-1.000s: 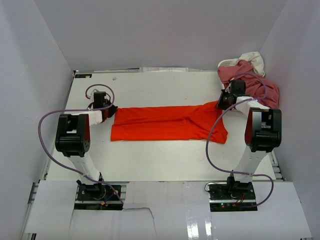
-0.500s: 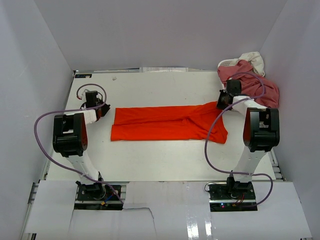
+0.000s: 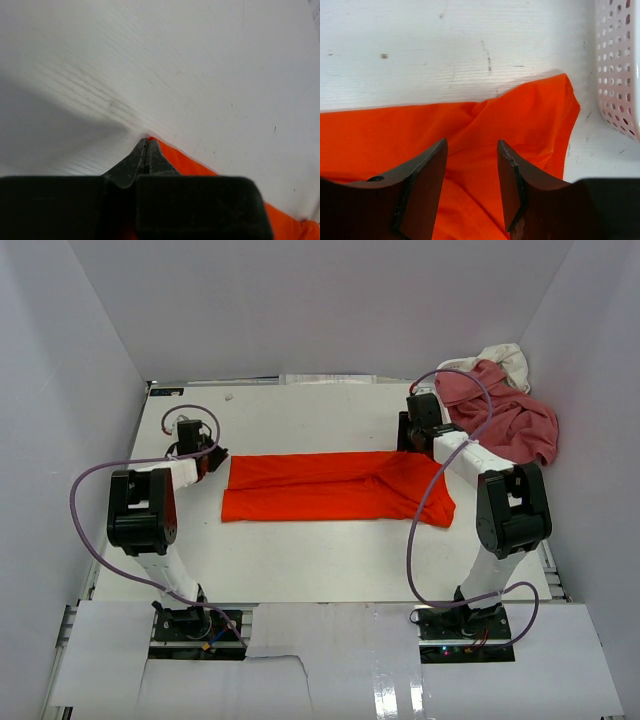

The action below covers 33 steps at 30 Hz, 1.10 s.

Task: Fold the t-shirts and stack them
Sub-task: Fold the other side of the tshirt into a rectangle

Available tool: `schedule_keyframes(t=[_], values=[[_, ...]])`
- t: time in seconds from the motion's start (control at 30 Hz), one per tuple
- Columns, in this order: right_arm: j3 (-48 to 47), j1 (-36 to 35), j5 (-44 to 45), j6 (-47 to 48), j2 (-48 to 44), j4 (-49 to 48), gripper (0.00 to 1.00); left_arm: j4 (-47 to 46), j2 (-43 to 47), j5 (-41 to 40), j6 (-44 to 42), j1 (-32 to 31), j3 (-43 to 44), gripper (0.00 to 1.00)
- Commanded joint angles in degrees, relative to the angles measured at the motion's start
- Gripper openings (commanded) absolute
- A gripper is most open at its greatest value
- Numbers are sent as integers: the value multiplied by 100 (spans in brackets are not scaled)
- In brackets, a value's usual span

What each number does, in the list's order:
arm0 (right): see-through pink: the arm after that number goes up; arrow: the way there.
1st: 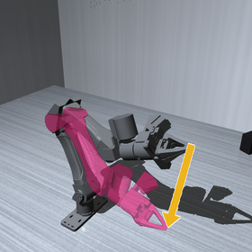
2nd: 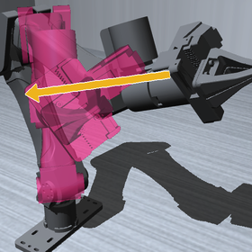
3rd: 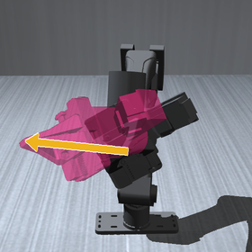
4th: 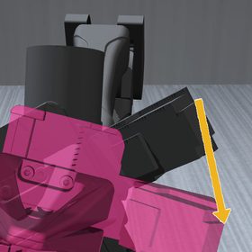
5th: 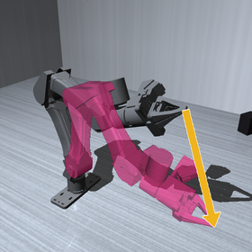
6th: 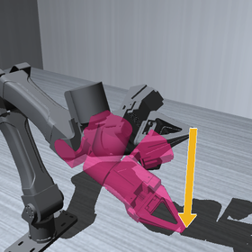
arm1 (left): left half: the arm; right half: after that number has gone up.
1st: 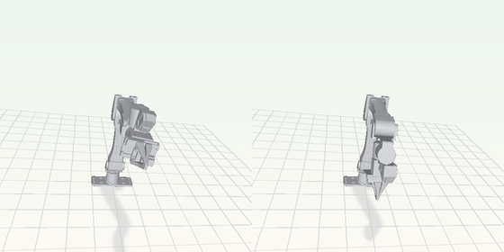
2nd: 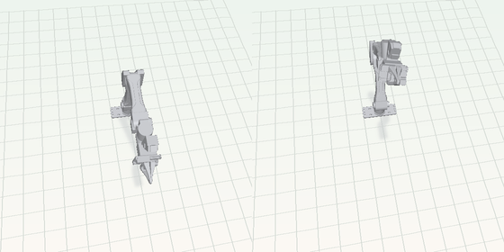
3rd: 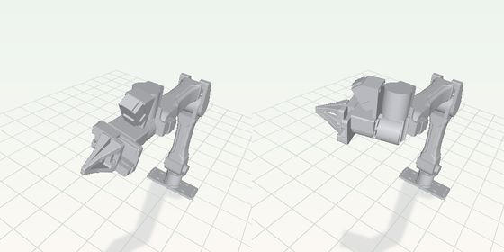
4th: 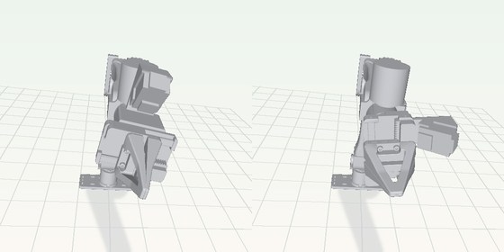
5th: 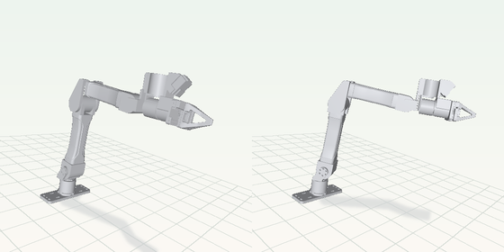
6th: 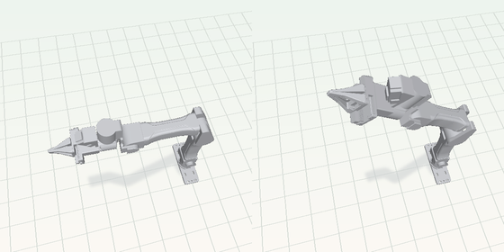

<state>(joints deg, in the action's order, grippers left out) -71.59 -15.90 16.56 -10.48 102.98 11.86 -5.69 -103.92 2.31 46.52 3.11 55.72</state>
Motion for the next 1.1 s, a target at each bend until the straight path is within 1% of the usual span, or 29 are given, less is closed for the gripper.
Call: schedule_keyframes(t=[0.0,0.07,0.1,0.13,0.17,0.23,0.4,0.47,0.6,0.7,0.87,1.07], values=[[127,-158,-38,-15,-392,-26,50,234,539,-194,-344,-712,307,0],[233,-203,-327,-94,-445,-43,49,428,609,-502,-520,-1013,526,0],[268,-212,-398,-138,-454,-17,49,481,618,-555,-547,-1267,614,0],[286,-220,-547,-138,-445,-25,49,516,610,-530,-556,-1383,763,0],[277,-220,-627,-147,-419,-34,49,525,549,-442,-557,-1471,834,0],[164,-220,-785,-165,-244,71,48,525,426,39,-495,-1664,992,0],[-135,-229,-1101,-156,248,343,47,420,-163,524,-434,-2060,1502,0],[-153,-238,-1154,-156,345,344,47,367,-365,771,-425,-2130,1677,0],[-127,-229,-1216,-156,433,405,47,341,-848,991,-460,-2306,1915,0],[-127,-229,-1242,-156,495,484,46,341,-1051,1061,-486,-2350,2030,0],[75,-238,-1322,-209,338,344,38,350,-1148,1018,-547,-2377,2065,0],[137,-273,-1444,-235,196,440,37,376,-1236,974,-600,-2421,2083,0]])
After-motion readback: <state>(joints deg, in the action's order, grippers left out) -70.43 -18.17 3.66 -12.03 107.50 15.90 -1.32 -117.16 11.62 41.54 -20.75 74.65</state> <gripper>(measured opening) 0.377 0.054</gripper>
